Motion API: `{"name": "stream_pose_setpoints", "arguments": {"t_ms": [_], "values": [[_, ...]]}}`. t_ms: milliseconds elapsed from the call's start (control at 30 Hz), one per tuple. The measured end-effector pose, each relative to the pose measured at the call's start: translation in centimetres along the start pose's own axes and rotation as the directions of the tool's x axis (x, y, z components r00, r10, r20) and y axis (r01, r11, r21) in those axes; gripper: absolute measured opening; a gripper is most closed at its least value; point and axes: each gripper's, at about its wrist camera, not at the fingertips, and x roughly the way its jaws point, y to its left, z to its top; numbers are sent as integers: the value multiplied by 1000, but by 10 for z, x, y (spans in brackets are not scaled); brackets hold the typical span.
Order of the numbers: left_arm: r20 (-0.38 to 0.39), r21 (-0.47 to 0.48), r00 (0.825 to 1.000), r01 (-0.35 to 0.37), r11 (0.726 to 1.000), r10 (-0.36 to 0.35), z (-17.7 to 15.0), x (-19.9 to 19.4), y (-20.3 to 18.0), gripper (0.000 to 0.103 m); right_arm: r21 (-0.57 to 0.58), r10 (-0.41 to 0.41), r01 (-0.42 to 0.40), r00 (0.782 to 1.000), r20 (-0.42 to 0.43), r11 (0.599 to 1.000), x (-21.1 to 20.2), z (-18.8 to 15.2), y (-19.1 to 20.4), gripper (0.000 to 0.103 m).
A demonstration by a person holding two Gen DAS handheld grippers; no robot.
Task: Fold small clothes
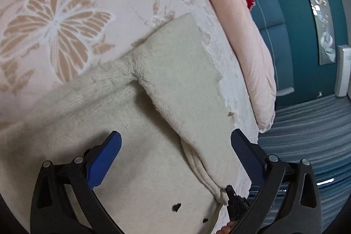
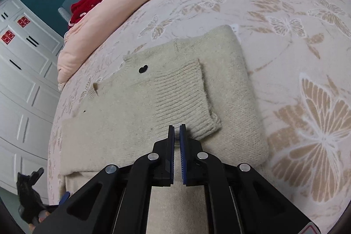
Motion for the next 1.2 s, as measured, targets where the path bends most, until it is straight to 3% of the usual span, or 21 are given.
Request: {"name": "stream_pose_setpoints", "arguments": {"t_ms": [67,167,200,267,333,433,467,500,567,600,700,733,767,800,933,1000,1033,1067,1100,1133,1200], "values": [[51,-39,998,-19,999,21,13,6,5,96,11,23,-23,1000,-4,1000,-1,1,0,20],[93,-51,995,-15,999,20,30,7,7,75,51,53,-53,999,6,997,2,8,-4,33],[97,-50,995,-14,999,18,34,7,6,64,46,38,-38,999,9,998,4,11,-2,32],[123,-30,992,-18,999,22,41,2,4,48,0,13,-13,1000,-15,1000,11,20,12,2],[157,6,988,-12,1000,11,46,-7,2,34,-36,108,-106,993,37,994,-6,30,35,2],[196,55,980,-28,998,16,43,-17,11,27,-137,337,-314,918,208,940,-63,36,66,2],[205,62,978,-43,997,29,41,-17,18,25,-156,338,-308,910,241,939,-71,34,65,2],[209,57,977,-58,997,45,38,-14,27,23,-156,280,-247,928,246,956,-67,34,58,2],[205,37,978,-35,999,26,36,-10,46,22,-76,84,-74,986,146,994,-31,32,26,2],[211,43,977,-6,999,-3,34,-11,52,22,-25,52,-50,995,81,998,-18,30,10,2],[218,114,976,-35,993,9,29,-13,45,22,-6,-2,2,996,85,1000,-19,18,-10,12],[212,123,977,-42,992,16,28,-12,43,22,-22,-15,17,996,93,1000,-20,16,-10,21],[204,108,979,-29,994,6,28,-13,42,23,-27,-23,25,996,84,999,-17,15,-10,39],[196,84,981,-8,996,-9,27,-13,42,30,-28,-22,24,997,70,999,-12,14,-11,43],[169,29,983,65,997,-69,22,-16,28,74,-40,-13,15,999,35,999,10,8,-6,44],[157,8,982,108,994,-107,25,-14,20,77,-47,-14,16,999,36,999,17,8,1,22],[152,-3,982,112,994,-110,29,-11,18,75,-43,23,-21,999,27,999,18,10,6,9],[147,-16,985,97,995,-94,35,-7,17,69,-38,57,-56,998,39,998,15,12,13,9],[144,-31,986,92,995,-86,41,-4,18,51,-50,107,-103,992,72,993,5,15,24,8],[147,-35,985,91,995,-85,48,-4,19,30,-69,169,-162,980,109,984,-9,18,36,8],[179,-18,979,101,995,-96,56,-12,20,20,-125,297,-277,935,193,953,-44,23,59,8]]}}
